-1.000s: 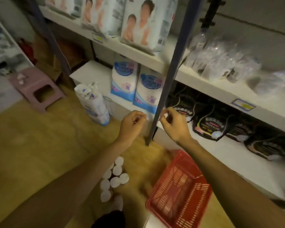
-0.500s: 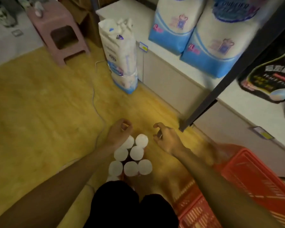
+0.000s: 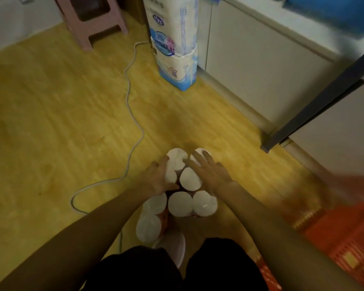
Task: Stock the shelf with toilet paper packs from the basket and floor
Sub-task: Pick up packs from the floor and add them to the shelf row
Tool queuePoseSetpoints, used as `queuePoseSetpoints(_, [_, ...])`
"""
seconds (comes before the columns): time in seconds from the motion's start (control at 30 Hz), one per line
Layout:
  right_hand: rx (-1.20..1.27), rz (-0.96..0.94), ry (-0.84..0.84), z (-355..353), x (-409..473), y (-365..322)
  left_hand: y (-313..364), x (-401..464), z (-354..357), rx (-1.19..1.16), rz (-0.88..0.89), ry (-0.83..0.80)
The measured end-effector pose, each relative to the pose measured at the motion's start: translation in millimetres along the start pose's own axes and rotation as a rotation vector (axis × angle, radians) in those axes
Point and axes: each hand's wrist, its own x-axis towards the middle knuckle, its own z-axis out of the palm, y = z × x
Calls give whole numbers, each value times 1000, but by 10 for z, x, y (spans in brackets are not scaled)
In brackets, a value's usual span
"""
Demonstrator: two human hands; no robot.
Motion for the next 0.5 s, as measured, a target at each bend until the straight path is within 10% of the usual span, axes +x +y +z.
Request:
queuePoseSetpoints(0.33, [-371,-15,14,65,162,-29,-123,75,29,33,60,89])
queuePoseSetpoints(0.5, [-183,187,-1,1,66,113,-149,93,-30,-1,69,128])
